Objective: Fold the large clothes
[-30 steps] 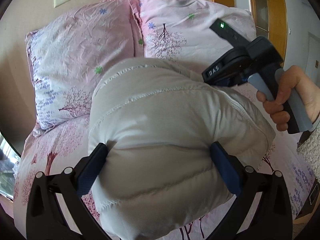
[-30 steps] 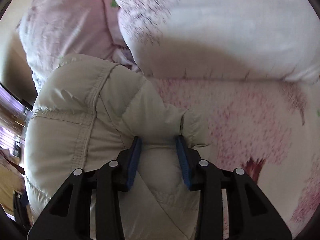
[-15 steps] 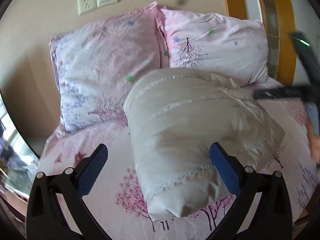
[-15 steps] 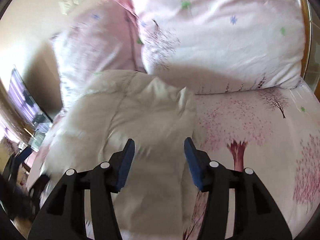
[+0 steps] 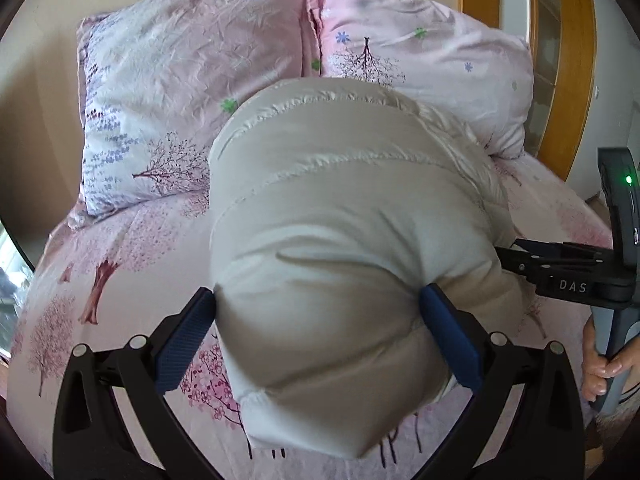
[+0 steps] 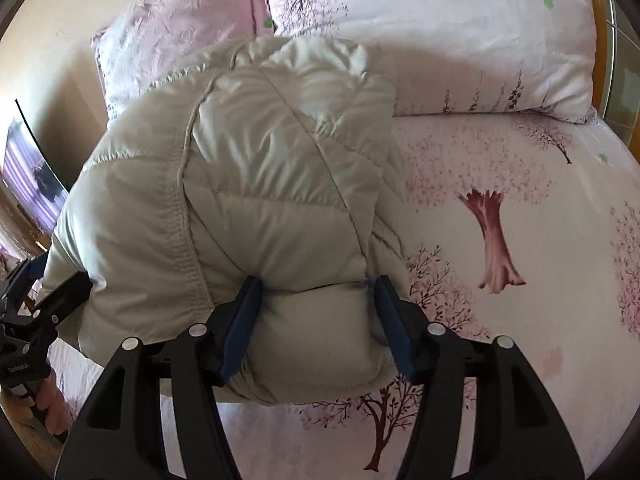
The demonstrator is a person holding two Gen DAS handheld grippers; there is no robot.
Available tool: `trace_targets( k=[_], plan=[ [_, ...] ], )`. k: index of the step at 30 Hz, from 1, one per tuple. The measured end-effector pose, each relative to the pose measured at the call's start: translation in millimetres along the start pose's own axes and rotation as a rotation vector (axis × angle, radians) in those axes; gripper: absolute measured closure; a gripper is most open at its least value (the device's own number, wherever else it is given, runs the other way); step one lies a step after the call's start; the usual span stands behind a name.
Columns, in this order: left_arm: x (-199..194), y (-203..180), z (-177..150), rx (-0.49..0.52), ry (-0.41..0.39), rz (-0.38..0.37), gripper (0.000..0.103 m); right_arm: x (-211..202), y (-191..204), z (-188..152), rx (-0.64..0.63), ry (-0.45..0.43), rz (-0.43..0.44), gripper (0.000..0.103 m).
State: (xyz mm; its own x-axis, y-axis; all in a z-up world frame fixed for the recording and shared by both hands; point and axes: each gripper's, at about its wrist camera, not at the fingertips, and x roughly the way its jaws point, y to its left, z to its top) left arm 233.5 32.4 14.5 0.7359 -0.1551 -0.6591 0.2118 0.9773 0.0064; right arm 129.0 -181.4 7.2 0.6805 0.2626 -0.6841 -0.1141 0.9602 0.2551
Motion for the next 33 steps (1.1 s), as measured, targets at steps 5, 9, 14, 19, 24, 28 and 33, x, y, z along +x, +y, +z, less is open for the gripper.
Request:
trace_targets(
  k=[5, 9, 14, 19, 24, 28, 33],
  plan=[
    [-34, 13, -8, -0.04, -0.063, 0.03, 0.002, -44, 11, -8, -0.037, -0.136, -0.049, 0.001],
    [-56, 21, -20, -0.078, -0.081, 0.033, 0.002, -74, 22, -17, -0.069, -0.21, -0.075, 0.001],
    [-80, 23, -37, -0.099, -0.08, 0.072, 0.002, -89, 33, -33, -0.075, -0.167, -0.068, 0.001],
    [-91, 25, -54, -0.143, -0.056, 0.092, 0.002, -94, 47, -55, -0.095, -0.132, -0.087, 0.001],
    [-88, 21, -65, -0.135, 0.026, 0.137, 0.002, -93, 54, -73, -0.091, -0.098, -0.123, 0.001],
    [-82, 15, -71, -0.109, 0.091, 0.163, 0.002, -84, 58, -83, -0.105, -0.016, -0.137, 0.001],
    [-75, 15, -77, -0.12, 0.149, 0.172, 0.002, -78, 60, -91, -0.109, 0.027, -0.162, 0.001]
  ],
)
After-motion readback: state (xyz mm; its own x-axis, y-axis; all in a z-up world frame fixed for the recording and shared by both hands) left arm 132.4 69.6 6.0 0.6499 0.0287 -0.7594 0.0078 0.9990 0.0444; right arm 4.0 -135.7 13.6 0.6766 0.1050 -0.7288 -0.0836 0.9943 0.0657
